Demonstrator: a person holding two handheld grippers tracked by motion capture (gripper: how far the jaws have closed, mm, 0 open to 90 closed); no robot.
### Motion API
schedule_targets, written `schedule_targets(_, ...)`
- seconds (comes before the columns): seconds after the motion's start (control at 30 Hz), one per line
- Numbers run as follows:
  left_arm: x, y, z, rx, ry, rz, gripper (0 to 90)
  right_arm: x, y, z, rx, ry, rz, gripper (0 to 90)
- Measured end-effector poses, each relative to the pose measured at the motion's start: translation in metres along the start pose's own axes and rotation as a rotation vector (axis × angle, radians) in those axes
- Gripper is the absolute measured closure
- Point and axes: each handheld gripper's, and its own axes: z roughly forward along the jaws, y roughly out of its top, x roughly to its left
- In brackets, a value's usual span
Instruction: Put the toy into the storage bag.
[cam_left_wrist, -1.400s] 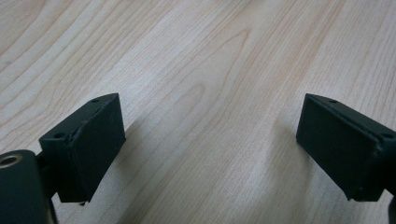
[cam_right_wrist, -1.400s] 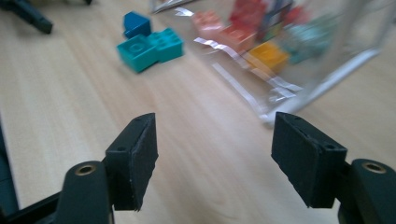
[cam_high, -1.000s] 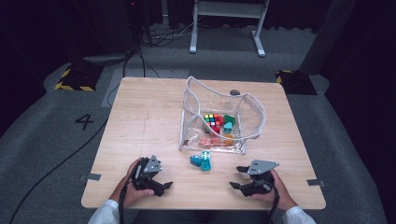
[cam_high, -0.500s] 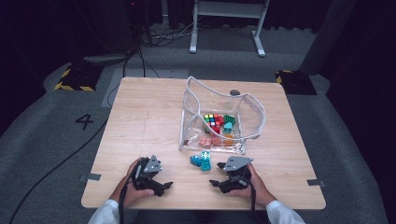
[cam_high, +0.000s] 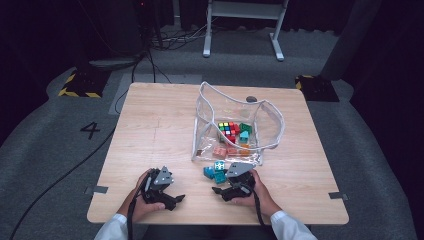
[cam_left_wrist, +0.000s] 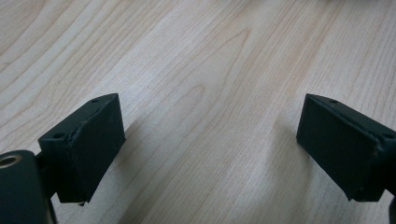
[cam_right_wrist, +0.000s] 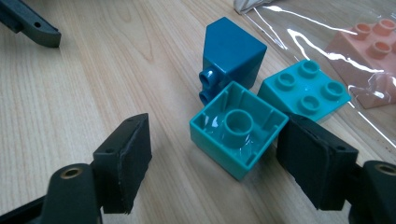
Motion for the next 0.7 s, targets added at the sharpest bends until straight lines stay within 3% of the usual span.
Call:
schedule_targets(0.13, 0.0, 0.0, 0.0, 0.0, 0.0, 0.0, 7.9, 0.0, 0.002, 0.002, -0.002, -0.011, 0.004, 29.0)
schedule_targets(0.3, 0.0, 0.0, 0.0, 0.0, 0.0, 0.0, 7.9, 0.0, 0.001, 0.0, -0.019, -0.003, 0.008, 47.7)
schedule_targets(0.43, 0.0, 0.0, 0.0, 0.0, -0.002, -0.003, 7.9, -0.002, 0.0, -0.001, -0.02, -0.005, -0.016, 48.4)
schedule_targets(0.67, 0.0, 0.0, 0.0, 0.001, 0.0, -0.003, 7.9, -0.007, -0.009, -0.012, -0.021, 0.02, -0.014, 50.1)
schedule_targets(0.7, 0.0, 0.0, 0.0, 0.0, -0.002, -0.003, 7.9, -0.007, -0.011, -0.015, -0.012, 0.014, 0.0, 58.2)
